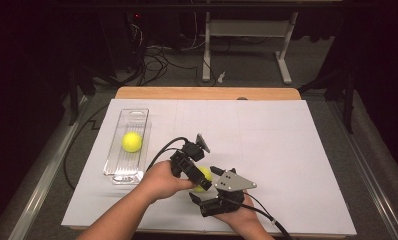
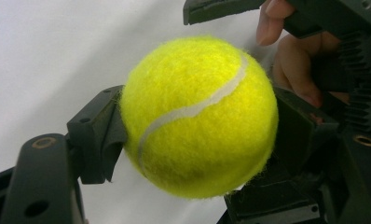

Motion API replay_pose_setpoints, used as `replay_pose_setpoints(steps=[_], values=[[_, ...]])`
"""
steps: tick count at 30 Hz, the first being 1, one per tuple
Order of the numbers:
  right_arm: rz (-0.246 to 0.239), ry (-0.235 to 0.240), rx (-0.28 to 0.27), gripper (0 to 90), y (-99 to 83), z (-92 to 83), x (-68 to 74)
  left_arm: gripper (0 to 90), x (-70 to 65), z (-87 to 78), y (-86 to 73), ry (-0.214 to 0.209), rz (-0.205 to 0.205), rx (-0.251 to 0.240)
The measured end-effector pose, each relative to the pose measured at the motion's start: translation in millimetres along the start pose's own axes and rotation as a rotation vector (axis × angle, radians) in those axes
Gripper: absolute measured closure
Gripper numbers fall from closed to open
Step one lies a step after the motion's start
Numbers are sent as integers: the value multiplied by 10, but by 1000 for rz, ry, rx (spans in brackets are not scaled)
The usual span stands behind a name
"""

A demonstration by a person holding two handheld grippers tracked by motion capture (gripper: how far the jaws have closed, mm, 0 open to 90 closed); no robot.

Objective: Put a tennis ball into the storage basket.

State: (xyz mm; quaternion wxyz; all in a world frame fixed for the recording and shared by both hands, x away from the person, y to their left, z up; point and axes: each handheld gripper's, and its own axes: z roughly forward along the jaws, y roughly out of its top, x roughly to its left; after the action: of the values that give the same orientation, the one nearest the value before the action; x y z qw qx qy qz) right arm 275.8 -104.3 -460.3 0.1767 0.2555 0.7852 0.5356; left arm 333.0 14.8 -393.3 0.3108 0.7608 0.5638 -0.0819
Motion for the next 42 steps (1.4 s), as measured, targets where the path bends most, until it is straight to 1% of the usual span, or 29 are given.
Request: replay_pose_setpoints(steps=[3,4,8,11,14,22,26,31,33,34,35,42], values=[[0,-5,-4,3,-3,-8,0,268,14,-11,3,3,1,-2],[13,-5,-8,3,-2,-13,-4,267,26,-16,7,9,3,-5],[12,-7,-8,3,-2,-29,-4,267,37,-27,19,9,-8,-13],[13,-9,-4,3,-2,-40,-15,268,45,-37,20,11,-7,-10],[27,-15,4,3,12,-72,-59,268,74,-52,24,15,-9,-11],[11,-42,13,3,25,-212,-155,267,129,-93,31,24,-18,-23],[14,-63,20,3,0,-296,-221,267,143,-98,30,25,-22,-23],[29,-88,24,3,-49,-394,-319,267,157,-95,19,30,-25,-24],[35,-103,26,3,-66,-437,-361,267,171,-108,21,27,-24,-19],[39,-110,28,3,-74,-460,-380,267,173,-113,24,27,-32,-24],[35,-117,27,3,-83,-482,-405,268,184,-122,27,27,-26,-20],[45,-174,32,3,-143,-642,-561,268,233,-128,12,37,-36,-26]])
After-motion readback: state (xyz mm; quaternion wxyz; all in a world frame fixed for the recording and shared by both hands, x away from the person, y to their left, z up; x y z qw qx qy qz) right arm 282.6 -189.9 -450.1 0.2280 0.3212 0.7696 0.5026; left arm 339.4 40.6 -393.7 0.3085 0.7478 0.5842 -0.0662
